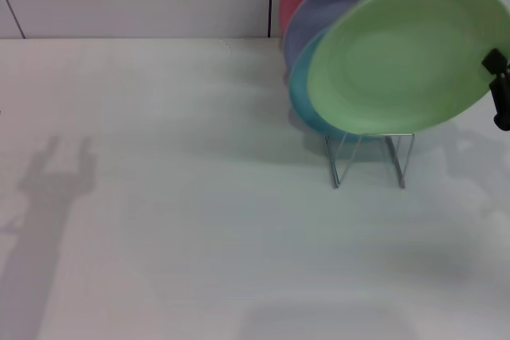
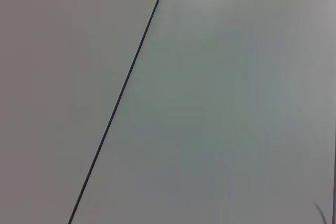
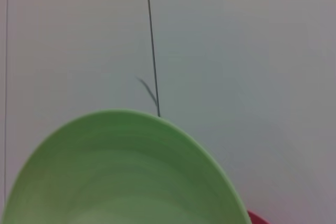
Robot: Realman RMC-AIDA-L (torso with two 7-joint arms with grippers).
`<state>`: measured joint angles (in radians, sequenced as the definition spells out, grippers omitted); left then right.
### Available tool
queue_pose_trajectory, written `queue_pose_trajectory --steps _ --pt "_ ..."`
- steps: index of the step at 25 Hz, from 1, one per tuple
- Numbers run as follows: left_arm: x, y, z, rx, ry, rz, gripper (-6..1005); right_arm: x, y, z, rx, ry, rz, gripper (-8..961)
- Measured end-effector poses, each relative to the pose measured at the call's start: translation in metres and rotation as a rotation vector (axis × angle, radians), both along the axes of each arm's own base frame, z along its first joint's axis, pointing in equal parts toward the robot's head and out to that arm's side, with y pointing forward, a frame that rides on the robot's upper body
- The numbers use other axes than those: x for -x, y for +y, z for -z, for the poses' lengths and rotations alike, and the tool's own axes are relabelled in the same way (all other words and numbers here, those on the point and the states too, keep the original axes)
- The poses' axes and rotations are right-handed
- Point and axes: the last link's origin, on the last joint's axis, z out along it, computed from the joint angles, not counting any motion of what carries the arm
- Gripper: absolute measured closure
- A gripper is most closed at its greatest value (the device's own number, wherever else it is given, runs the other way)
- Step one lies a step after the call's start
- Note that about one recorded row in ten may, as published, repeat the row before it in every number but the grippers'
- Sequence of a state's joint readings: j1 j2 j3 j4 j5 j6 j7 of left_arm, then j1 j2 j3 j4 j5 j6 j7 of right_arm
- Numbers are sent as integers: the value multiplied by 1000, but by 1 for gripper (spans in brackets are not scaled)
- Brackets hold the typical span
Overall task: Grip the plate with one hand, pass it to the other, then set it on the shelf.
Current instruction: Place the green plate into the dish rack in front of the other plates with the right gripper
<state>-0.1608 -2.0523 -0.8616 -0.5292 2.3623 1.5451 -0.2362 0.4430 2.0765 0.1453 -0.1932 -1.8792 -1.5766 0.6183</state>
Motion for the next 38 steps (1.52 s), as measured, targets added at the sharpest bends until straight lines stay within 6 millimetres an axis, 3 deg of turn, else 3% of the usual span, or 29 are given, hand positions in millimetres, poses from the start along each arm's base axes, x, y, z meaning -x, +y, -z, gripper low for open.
queue_pose_trajectory --steps 15,38 --pt "-2 -2 0 1 -17 22 510 -6 -15 1 -3 18 6 924" --pt "1 -13 -5 12 -44 56 510 -3 -17 8 -56 -35 -3 924"
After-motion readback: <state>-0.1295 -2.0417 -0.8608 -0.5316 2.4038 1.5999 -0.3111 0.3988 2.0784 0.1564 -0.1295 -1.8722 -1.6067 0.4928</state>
